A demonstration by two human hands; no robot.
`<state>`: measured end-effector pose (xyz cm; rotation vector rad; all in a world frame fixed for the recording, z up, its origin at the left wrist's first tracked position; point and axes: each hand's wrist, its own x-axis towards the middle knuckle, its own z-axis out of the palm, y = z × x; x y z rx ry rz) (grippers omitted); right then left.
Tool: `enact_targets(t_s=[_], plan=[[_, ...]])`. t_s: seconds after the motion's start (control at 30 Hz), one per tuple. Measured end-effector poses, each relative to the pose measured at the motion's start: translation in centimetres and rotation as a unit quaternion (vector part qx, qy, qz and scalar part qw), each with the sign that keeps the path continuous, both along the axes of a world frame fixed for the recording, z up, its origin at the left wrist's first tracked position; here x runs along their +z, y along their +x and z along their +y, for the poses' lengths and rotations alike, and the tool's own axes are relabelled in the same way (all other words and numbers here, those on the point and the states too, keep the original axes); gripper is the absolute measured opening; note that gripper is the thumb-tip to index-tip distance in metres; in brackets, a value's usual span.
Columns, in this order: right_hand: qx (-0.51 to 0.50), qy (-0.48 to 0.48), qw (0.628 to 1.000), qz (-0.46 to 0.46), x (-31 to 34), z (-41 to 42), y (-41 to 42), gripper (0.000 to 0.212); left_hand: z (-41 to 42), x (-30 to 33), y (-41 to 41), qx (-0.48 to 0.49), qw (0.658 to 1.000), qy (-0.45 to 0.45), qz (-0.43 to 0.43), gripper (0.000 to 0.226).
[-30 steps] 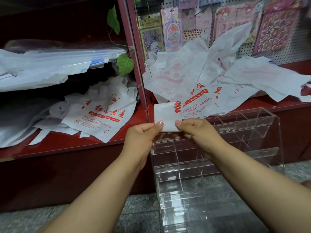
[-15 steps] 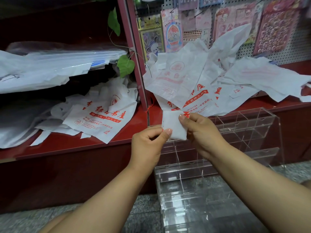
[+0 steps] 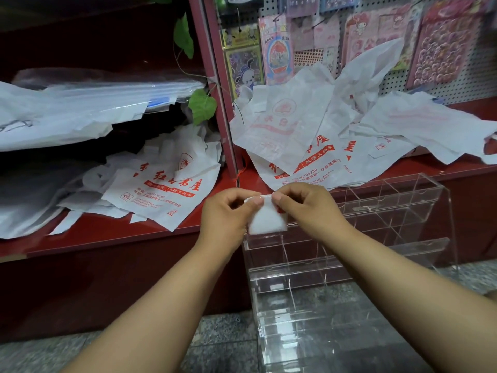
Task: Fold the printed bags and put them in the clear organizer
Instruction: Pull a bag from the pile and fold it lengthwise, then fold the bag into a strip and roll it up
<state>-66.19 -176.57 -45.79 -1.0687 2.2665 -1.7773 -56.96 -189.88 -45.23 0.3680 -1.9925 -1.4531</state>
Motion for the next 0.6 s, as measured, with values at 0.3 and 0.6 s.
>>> enact_targets(t_s=[0.3,0.6], plan=[[-0.030,0.101,0.974,0.198,0.2,-3.4,-5.0,0.007,-4.4,1.7,-3.0,0.024,0.968,-0.222,-0.118,0.010],[-0.059,0.113,0.977,0.170,-2.7,-4.7,-6.2,0.006,-5.5,-1.8,-4.8,0.064,0.953,-0.264,-0.137,0.012]])
